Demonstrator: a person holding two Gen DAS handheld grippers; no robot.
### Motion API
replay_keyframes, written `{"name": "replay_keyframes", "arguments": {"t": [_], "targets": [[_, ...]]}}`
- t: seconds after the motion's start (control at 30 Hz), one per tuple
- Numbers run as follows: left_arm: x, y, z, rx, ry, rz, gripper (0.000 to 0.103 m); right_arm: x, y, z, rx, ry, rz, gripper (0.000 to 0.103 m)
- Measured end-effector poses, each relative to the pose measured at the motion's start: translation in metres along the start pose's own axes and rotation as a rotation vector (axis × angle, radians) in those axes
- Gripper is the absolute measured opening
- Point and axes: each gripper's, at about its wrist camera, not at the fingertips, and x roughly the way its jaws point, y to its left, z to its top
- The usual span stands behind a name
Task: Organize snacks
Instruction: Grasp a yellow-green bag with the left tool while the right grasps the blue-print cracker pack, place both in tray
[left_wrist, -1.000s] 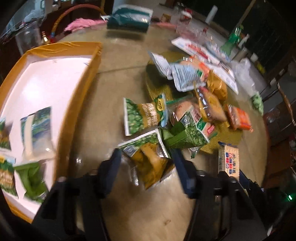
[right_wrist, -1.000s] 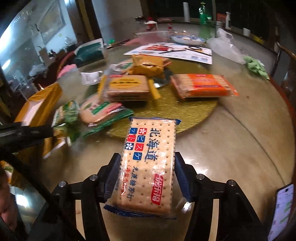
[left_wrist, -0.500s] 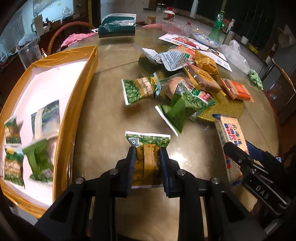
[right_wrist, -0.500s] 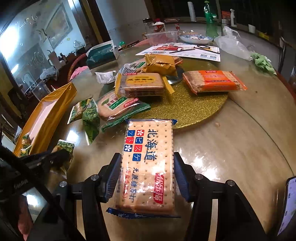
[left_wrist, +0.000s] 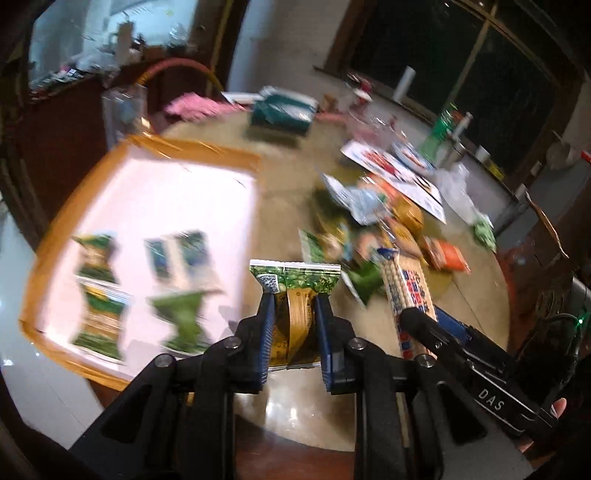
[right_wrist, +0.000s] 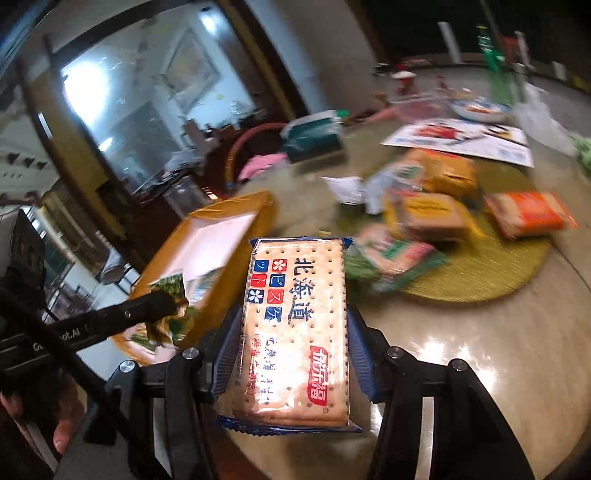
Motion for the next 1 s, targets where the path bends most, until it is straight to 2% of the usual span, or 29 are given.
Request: {"name": "replay_keyframes", "arguments": {"t": [0.2, 0.3, 0.5, 0.6, 0.77, 0.9, 0.93, 1.0], "targets": [[-0.011, 0.051, 0.021, -0.066, -0.055, 0.078, 0.023, 0.047, 0.040, 0.026, -0.031, 0.063, 0.090, 0.054], [-0.004, 0.078, 0.037, -0.097, -0.059, 0.092, 0.023, 0.071, 0.056, 0.038, -0.024, 0.090, 0.125, 0.054], [0.040, 0.113, 0.067, -0.136, -0.008, 0.107, 0.022, 0.133, 0.101, 0.062, -0.067, 0.145, 0.115, 0.054], [0.060, 0.122, 0.074, -0.134, 0.022, 0.123, 0.022, 0.165, 0.115, 0.071, -0.098, 0.164, 0.077, 0.054], [0.080, 0.138, 0.074, -0.153, 0.078, 0.153, 0.021, 0.190, 0.108, 0.068, -0.082, 0.206, 0.050, 0.055], [0.087, 0.148, 0.071, -0.172, 0.114, 0.156, 0.021, 0.197, 0.104, 0.062, -0.085, 0.206, -0.011, 0.058], [0.088, 0.150, 0.071, -0.177, 0.119, 0.151, 0.022, 0.194, 0.104, 0.061, -0.089, 0.203, -0.007, 0.059], [0.086, 0.150, 0.070, -0.173, 0.123, 0.155, 0.032, 0.191, 0.103, 0.060, -0.078, 0.211, 0.028, 0.065]]}}
